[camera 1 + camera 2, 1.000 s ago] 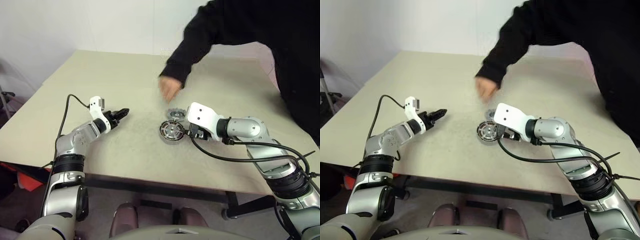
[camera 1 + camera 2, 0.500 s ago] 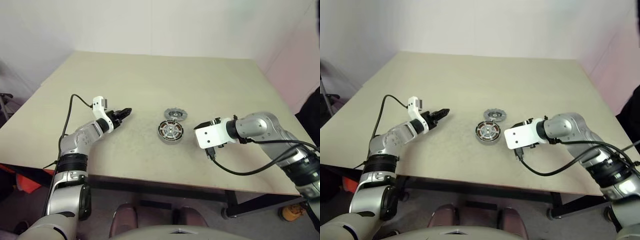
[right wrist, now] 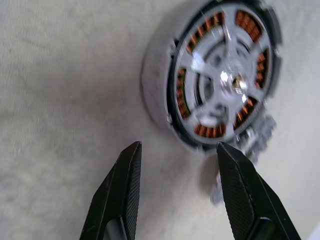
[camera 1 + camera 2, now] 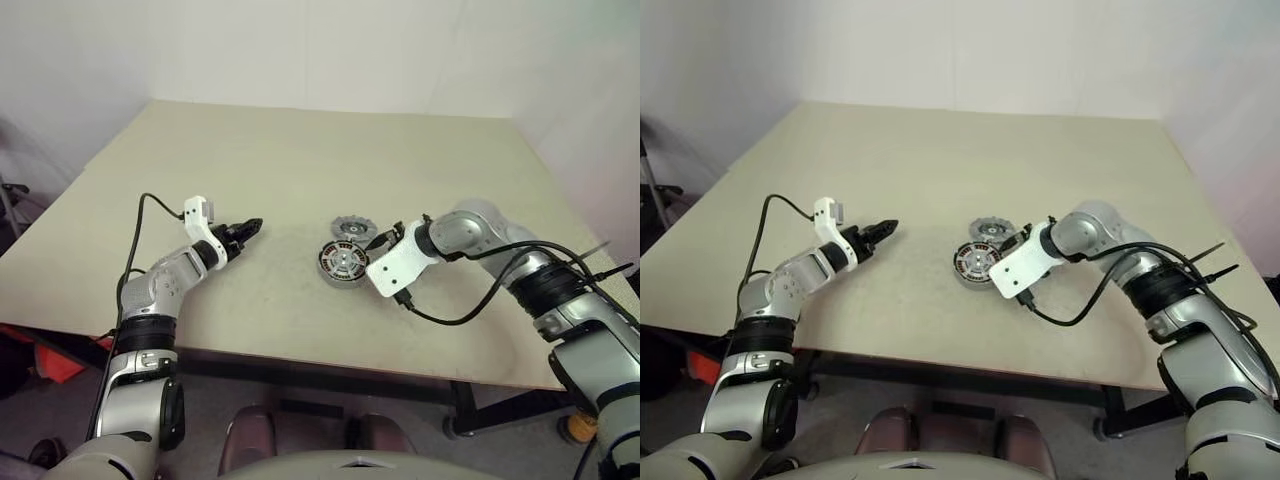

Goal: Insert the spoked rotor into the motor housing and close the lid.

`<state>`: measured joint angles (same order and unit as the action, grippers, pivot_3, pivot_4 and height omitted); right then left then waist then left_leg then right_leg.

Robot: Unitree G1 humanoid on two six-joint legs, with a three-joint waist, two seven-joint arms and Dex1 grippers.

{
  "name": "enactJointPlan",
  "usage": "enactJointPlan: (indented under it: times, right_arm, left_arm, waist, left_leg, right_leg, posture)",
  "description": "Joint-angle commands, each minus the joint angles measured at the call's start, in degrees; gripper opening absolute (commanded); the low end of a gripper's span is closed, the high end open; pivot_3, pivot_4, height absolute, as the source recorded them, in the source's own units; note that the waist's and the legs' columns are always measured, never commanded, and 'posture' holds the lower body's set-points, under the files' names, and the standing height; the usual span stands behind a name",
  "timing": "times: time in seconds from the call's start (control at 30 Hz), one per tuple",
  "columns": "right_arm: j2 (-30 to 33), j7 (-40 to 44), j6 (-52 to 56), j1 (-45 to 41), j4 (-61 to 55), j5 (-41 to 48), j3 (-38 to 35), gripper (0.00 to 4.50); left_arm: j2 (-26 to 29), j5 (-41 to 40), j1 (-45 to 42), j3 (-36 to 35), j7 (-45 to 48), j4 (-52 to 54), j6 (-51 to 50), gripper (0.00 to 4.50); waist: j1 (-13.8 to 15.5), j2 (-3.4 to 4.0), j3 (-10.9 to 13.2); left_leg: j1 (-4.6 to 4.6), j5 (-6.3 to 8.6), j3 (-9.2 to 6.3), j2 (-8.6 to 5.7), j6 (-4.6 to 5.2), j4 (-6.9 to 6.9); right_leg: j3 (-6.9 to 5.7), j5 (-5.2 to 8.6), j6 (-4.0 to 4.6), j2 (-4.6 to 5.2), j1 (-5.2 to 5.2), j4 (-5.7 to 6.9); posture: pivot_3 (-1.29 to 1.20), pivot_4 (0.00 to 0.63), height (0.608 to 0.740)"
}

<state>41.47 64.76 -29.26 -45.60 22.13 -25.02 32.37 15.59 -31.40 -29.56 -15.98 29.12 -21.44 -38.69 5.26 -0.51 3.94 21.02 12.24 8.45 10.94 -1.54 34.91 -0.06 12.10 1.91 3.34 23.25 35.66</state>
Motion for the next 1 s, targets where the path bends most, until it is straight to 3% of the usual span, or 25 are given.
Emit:
enactJointPlan:
  times: [0.03, 0.47, 0.57, 0.73, 0.87, 1.0]
  right_arm:
    - [-0.5, -0.5, -2.2, -1.9, 0.7, -0.8, -0.3, 2.65]
    - [-2.3, -1.3, -5.1, -2.7, 5.3, -4.0, 0.0, 2.65]
    - [-2.6, -1.8, -5.5, -3.0, 5.8, -4.4, 0.0, 2.01]
    - [-3.0, -2.0, -5.7, -3.3, 5.3, -3.7, -0.6, 0.35]
    - [-3.3, -2.5, -5.2, -3.5, 5.3, -3.5, -1.2, 0.35]
    - [-3.1, -3.7, -4.2, -3.4, 5.9, -3.9, -1.8, 0.0]
  left_arm:
    - [0.3, -0.8, -0.3, -0.7, -0.2, 2.5, 0.1, 2.74]
    - [0.3, -0.8, -0.1, -0.7, -0.5, 2.6, 0.2, 2.74]
    - [0.3, -0.8, -0.1, -0.8, -0.6, 2.6, 0.3, 2.74]
    - [0.4, -0.8, -0.2, -0.9, -0.5, 2.3, 0.4, 2.74]
    - [0.5, -0.7, -0.5, -0.9, -0.4, 1.9, 0.5, 2.74]
    - [0.5, -0.7, -0.6, -0.9, -0.4, 1.8, 0.5, 2.74]
  waist:
    - [0.0, 0.0, 0.0]
    - [-0.2, 0.0, 0.0]
    - [-0.3, 0.0, 0.0]
    - [-0.6, -0.05, 0.0]
    - [-0.8, -0.05, 0.0]
    - [-1.0, -0.06, 0.0]
  left_leg:
    - [0.01, 0.01, 0.0, 0.0, 0.02, 0.02]
    - [0.0, 0.03, 0.0, 0.0, 0.05, 0.07]
    - [0.0, 0.03, 0.0, 0.0, 0.05, 0.07]
    - [-0.01, 0.03, 0.0, 0.01, 0.06, 0.08]
    - [0.03, 0.04, 0.0, 0.0, 0.07, 0.08]
    - [0.08, 0.06, 0.0, 0.0, 0.1, 0.08]
  right_leg:
    - [0.0, 0.0, 0.0, 0.0, 0.0, 0.0]
    - [0.01, 0.0, 0.0, -0.01, -0.01, 0.02]
    - [0.01, 0.0, 0.0, -0.01, -0.01, 0.02]
    - [0.0, 0.0, 0.0, -0.02, -0.03, 0.02]
    - [0.0, 0.0, 0.0, 0.0, -0.01, 0.01]
    - [-0.01, 0.0, 0.0, -0.01, 0.01, -0.01]
  posture:
    - [0.0, 0.0, 0.74]
    - [0.0, 0.0, 0.74]
    - [0.0, 0.0, 0.74]
    - [0.0, 0.0, 0.74]
    - [0.0, 0.0, 0.74]
    - [0.0, 0.0, 0.74]
